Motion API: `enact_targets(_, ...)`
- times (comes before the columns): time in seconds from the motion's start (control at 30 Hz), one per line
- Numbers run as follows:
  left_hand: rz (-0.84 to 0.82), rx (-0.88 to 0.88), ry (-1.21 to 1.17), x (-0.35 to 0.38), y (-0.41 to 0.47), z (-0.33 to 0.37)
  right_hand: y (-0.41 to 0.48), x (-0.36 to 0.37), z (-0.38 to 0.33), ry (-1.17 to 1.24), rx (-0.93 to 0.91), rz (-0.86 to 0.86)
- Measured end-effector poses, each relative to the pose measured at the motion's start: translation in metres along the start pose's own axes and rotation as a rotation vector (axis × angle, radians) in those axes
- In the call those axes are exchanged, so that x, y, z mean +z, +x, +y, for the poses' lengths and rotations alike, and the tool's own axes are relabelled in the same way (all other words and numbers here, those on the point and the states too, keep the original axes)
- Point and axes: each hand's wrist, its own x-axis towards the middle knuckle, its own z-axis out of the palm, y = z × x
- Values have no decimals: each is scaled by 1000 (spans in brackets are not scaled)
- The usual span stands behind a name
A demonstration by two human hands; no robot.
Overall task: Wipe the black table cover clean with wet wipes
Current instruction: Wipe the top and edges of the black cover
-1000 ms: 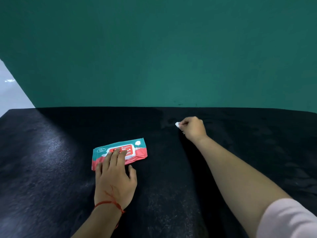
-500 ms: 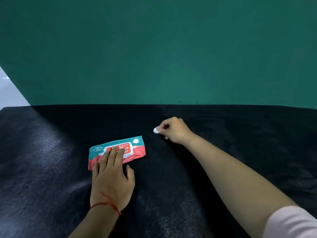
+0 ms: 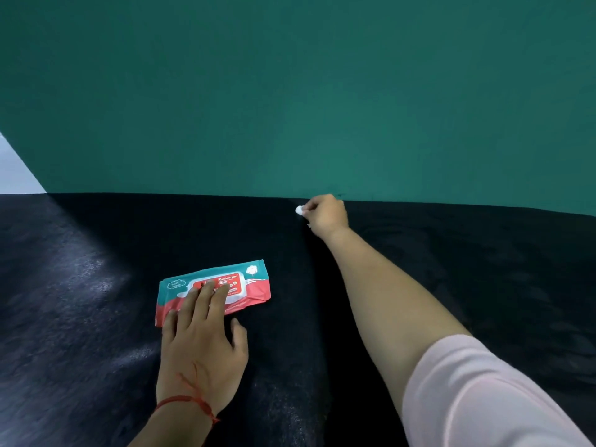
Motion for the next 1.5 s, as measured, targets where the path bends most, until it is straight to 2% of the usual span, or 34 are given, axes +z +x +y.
enact_targets(0.13,1,-3,-2,-1,0,1,-36,0,-11,3,-194,-187)
enact_targets(0.23,-9,-6,-2,-1,0,2,-48,-14,1,34,-267,-291)
enact_targets(0.4,5,2,-12,1,0,-2,-27,19,-21,-11,-314,-154)
enact_targets(0.53,23,9,-43,3,2,-3,2,47,-50,-73,-222,-24)
enact_targets(0.73,11,12,-72,1,4,-2,34,48,-34,-129,-93,81)
enact_targets(1.23,-3,-1,-64,-1,4,0,65,-153,144,-257,386,342)
enact_targets(1.5,-15,-4,-59,-1,7,0,61,-174,166,-199,450,386)
